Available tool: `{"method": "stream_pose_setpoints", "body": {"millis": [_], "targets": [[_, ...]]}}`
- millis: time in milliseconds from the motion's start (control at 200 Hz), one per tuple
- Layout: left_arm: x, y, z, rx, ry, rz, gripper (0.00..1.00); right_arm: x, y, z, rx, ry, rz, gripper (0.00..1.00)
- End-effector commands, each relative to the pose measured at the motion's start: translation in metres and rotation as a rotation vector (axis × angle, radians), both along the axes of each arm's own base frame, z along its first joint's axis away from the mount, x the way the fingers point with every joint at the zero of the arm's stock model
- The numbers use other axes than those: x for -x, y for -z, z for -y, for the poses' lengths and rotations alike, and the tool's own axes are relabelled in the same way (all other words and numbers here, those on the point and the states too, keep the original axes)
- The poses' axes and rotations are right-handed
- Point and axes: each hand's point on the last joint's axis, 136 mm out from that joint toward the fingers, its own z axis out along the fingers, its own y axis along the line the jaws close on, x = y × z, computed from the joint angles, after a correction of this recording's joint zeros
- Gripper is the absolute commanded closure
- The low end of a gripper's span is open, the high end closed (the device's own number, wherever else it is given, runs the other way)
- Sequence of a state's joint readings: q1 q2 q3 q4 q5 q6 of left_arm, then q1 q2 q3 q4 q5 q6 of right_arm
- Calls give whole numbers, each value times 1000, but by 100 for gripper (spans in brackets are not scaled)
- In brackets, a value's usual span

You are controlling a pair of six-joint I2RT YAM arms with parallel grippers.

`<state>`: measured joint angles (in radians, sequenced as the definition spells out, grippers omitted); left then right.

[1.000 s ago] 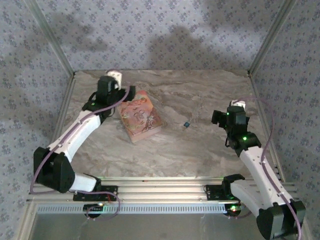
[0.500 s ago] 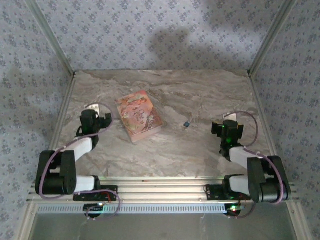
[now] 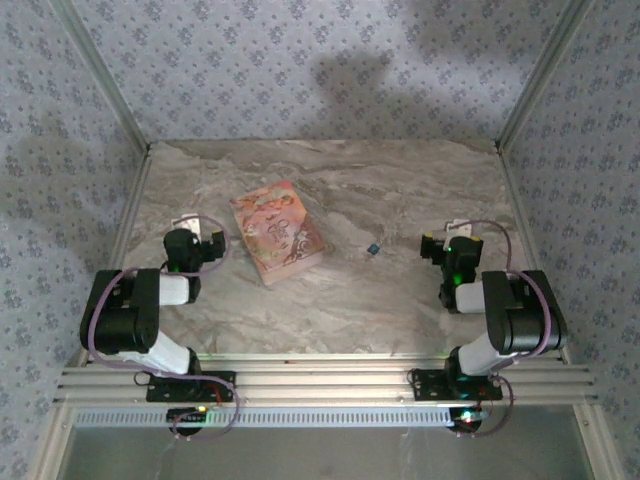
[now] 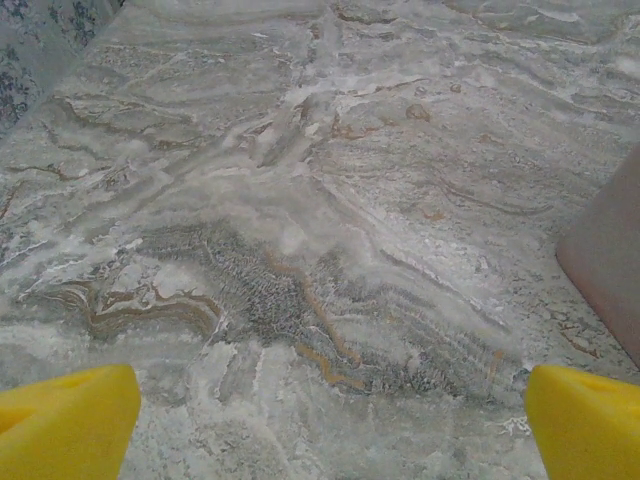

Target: Unlock the padlock with the key

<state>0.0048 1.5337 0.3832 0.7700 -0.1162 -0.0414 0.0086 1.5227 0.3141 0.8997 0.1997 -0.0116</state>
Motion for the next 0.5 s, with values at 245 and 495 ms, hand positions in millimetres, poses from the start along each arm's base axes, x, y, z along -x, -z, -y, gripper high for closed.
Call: {"method": "stream_pose_setpoints", "body": {"millis": [245,495], "targets": [[-14,-22,3,-3,24,79,2,-12,-12,5,-8,27,22,0],[-14,-22,3,-2,24,78,2,-12,-12,5,-8,27,22,0]]}}
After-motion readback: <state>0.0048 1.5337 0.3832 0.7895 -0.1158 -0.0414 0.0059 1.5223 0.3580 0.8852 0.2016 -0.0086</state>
